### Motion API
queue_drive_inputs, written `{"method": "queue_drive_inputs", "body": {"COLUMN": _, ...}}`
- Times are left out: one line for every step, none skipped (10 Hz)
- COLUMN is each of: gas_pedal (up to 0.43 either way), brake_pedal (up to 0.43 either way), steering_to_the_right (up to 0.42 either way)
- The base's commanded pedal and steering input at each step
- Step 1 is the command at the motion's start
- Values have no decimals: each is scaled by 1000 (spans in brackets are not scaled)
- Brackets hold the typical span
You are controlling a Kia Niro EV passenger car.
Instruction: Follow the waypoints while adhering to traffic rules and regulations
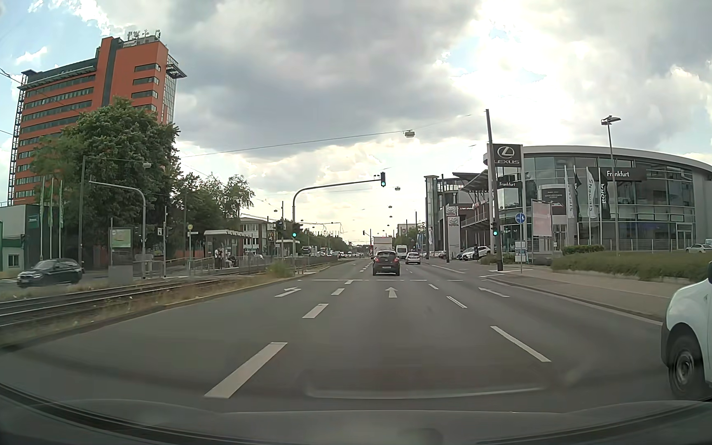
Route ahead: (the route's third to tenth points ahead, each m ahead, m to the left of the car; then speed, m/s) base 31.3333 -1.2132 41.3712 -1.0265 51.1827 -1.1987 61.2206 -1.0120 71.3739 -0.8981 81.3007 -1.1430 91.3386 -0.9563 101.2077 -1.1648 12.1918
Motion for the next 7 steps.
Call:
{"method": "queue_drive_inputs", "body": {"gas_pedal": 47, "brake_pedal": 30, "steering_to_the_right": 0}}
{"method": "queue_drive_inputs", "body": {"gas_pedal": 47, "brake_pedal": 30, "steering_to_the_right": 0}}
{"method": "queue_drive_inputs", "body": {"gas_pedal": 47, "brake_pedal": 30, "steering_to_the_right": 0}}
{"method": "queue_drive_inputs", "body": {"gas_pedal": 47, "brake_pedal": 30, "steering_to_the_right": 0}}
{"method": "queue_drive_inputs", "body": {"gas_pedal": 39, "brake_pedal": 30, "steering_to_the_right": 0}}
{"method": "queue_drive_inputs", "body": {"gas_pedal": 39, "brake_pedal": 30, "steering_to_the_right": 1}}
{"method": "queue_drive_inputs", "body": {"gas_pedal": 39, "brake_pedal": 30, "steering_to_the_right": 1}}
